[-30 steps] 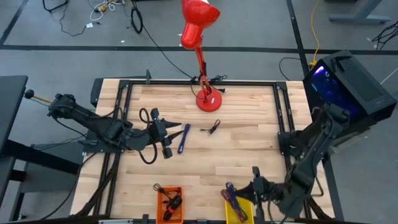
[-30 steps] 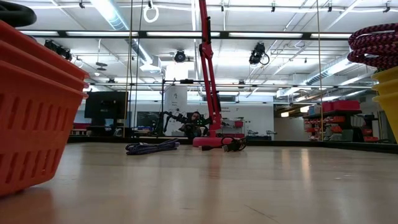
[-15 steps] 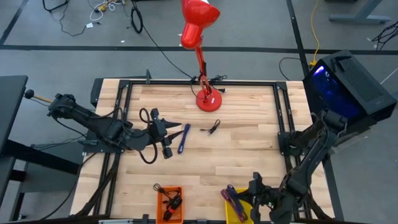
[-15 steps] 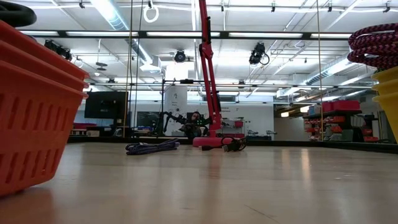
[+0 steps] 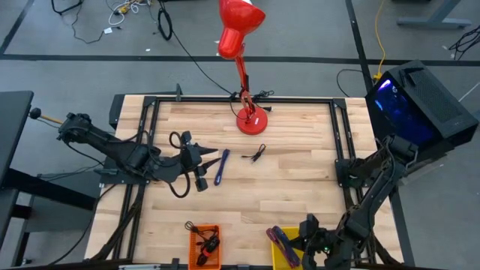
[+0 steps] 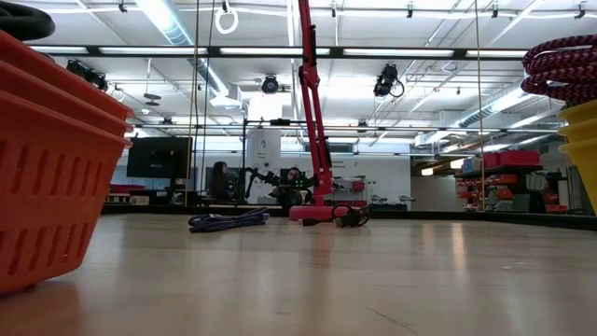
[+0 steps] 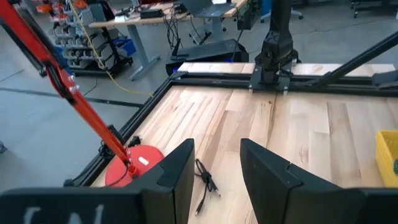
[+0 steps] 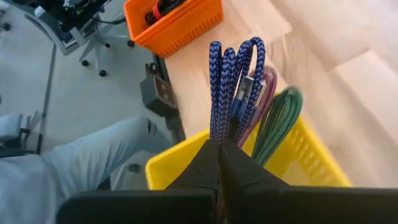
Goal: Pick & Place USB Port
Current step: Put the blue charger cable into the yellow bin
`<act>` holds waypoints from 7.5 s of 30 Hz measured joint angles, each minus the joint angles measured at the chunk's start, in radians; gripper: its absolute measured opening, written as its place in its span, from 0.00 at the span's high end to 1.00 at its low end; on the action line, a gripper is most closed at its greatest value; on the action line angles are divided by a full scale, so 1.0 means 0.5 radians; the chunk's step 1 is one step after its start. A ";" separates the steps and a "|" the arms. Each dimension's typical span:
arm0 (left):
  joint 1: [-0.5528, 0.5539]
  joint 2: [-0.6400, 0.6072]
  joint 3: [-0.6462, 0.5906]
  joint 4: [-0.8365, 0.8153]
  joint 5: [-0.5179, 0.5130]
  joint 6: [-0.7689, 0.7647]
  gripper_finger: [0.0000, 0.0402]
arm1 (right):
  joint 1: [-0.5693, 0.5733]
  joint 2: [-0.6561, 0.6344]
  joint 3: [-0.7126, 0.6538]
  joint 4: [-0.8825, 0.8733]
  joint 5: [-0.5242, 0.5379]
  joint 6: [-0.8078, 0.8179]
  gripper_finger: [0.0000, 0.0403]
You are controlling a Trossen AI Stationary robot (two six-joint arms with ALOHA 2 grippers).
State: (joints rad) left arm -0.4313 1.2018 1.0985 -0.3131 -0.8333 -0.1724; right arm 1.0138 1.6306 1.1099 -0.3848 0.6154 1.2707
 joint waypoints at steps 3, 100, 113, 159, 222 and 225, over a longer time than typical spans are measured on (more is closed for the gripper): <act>0.000 0.000 0.000 -0.051 0.000 -0.014 0.66 | 0.025 0.000 0.000 -0.051 -0.001 0.070 1.00; 0.796 1.096 -0.539 0.261 1.212 -1.404 0.94 | -0.481 -0.427 -0.100 -0.385 0.772 -1.369 0.72; 0.718 0.774 -0.508 0.224 1.179 -1.175 0.94 | -0.481 -0.427 -0.100 -0.422 0.773 -1.329 0.72; 0.128 0.465 0.201 0.511 0.896 -0.048 0.94 | -1.146 -0.427 -0.304 1.570 -0.109 -2.767 0.72; 0.081 0.431 0.198 0.417 0.636 0.115 0.94 | -1.162 -0.426 -0.300 1.548 -0.178 -2.716 0.72; 0.080 0.431 0.198 0.421 0.636 0.106 0.94 | -1.173 -0.426 -0.301 1.587 -0.207 -2.745 0.72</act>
State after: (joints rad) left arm -0.3912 1.4174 1.1973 -0.1028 -0.5153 -0.1192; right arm 0.4272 1.4174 0.9596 0.4086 0.5121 -0.1017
